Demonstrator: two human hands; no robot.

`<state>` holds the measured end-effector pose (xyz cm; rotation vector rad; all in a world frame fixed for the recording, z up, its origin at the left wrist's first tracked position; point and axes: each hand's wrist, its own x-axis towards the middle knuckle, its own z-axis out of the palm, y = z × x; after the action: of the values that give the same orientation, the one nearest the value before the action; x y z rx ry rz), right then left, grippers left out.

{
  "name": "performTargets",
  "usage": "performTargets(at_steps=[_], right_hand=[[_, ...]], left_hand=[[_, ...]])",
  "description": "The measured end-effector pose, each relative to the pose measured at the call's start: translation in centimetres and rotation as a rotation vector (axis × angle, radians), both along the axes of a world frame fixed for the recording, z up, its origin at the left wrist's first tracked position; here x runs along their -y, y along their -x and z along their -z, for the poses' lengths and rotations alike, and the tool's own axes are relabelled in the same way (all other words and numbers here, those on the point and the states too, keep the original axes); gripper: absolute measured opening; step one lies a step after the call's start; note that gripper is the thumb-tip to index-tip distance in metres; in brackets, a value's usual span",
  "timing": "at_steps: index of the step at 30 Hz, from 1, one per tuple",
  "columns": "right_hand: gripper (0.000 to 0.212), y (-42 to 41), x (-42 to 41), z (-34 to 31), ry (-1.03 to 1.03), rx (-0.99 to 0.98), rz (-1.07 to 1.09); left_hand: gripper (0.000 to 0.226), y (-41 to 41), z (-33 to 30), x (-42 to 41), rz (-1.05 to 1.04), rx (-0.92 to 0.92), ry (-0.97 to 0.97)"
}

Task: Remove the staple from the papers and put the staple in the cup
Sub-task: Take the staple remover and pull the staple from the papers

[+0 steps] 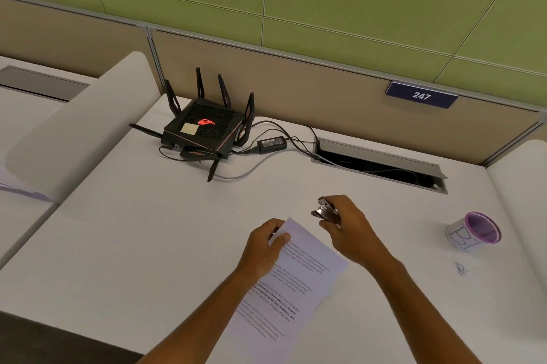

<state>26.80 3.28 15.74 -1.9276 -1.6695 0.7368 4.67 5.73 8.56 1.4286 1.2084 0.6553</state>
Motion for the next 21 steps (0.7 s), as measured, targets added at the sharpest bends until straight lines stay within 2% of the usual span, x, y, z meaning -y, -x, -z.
performTargets(at_steps=[2, 5, 8, 12, 15, 21], right_hand=[[0.033, 1.5, 1.6, 0.5, -0.06, -0.12, 0.126], [0.028, 4.1, 3.9, 2.1, -0.121, -0.149, 0.233], [0.023, 6.5, 5.6, 3.4, -0.141, -0.2, 0.271], [0.03, 8.5, 6.4, 3.1, -0.175, -0.3, 0.301], [0.023, 9.1, 6.4, 2.4, -0.206, -0.364, 0.306], [0.042, 8.8, 6.6, 2.2, -0.187, -0.414, 0.264]], left_hand=[[0.012, -0.1, -0.3, 0.0, -0.056, 0.028, 0.02], [0.013, -0.2, -0.8, 0.0, -0.142, 0.089, 0.074], [0.012, -0.5, -1.7, 0.1, -0.204, 0.12, 0.115], [0.016, -1.1, -3.0, 0.9, -0.254, 0.191, 0.144], [0.017, -1.5, -4.0, 1.8, -0.28, 0.249, 0.169], [0.028, -1.6, -6.5, 3.5, -0.228, 0.369, 0.227]])
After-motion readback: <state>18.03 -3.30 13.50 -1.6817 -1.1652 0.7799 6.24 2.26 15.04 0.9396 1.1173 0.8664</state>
